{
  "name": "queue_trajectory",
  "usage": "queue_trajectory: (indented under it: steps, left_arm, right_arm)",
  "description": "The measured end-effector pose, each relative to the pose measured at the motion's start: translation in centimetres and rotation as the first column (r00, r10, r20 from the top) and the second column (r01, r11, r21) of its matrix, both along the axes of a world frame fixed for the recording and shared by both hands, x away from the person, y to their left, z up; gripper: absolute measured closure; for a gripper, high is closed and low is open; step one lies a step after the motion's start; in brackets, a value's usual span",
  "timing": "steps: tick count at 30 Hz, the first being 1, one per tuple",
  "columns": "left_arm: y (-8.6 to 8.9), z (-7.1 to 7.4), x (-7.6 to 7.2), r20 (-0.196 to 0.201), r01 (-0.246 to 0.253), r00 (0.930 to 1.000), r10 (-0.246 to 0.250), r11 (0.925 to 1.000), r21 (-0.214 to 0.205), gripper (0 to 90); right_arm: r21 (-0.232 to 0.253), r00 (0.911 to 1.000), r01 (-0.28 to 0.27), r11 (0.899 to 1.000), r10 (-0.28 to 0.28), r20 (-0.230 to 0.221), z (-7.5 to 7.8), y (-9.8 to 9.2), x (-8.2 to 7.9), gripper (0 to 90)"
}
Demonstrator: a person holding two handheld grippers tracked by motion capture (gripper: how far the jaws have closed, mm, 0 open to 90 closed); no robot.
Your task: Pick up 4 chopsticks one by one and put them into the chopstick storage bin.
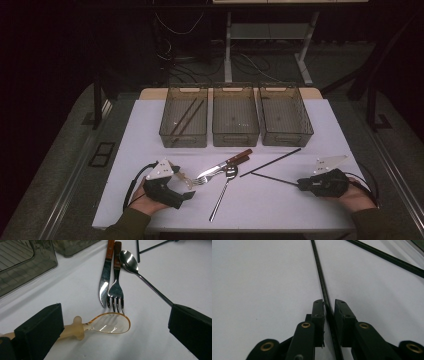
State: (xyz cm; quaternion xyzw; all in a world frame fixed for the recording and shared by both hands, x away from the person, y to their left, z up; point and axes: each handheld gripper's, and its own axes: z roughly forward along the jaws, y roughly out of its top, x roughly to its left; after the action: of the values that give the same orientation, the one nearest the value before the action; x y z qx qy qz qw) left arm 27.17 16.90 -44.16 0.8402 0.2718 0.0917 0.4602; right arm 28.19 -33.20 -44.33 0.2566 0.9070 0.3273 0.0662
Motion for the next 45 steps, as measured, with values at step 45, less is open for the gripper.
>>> queue_trajectory:
  steps: [45]
  left_arm:
    - [0.1,0.0,-0.2,0.001,0.009,1.0000,-0.009,0.9998,-0.018,0.0]
  right_arm:
    - [0.158,0.9984,0.008,0.987,-0.016,0.054,2.9,-0.5,-0.3,86.1]
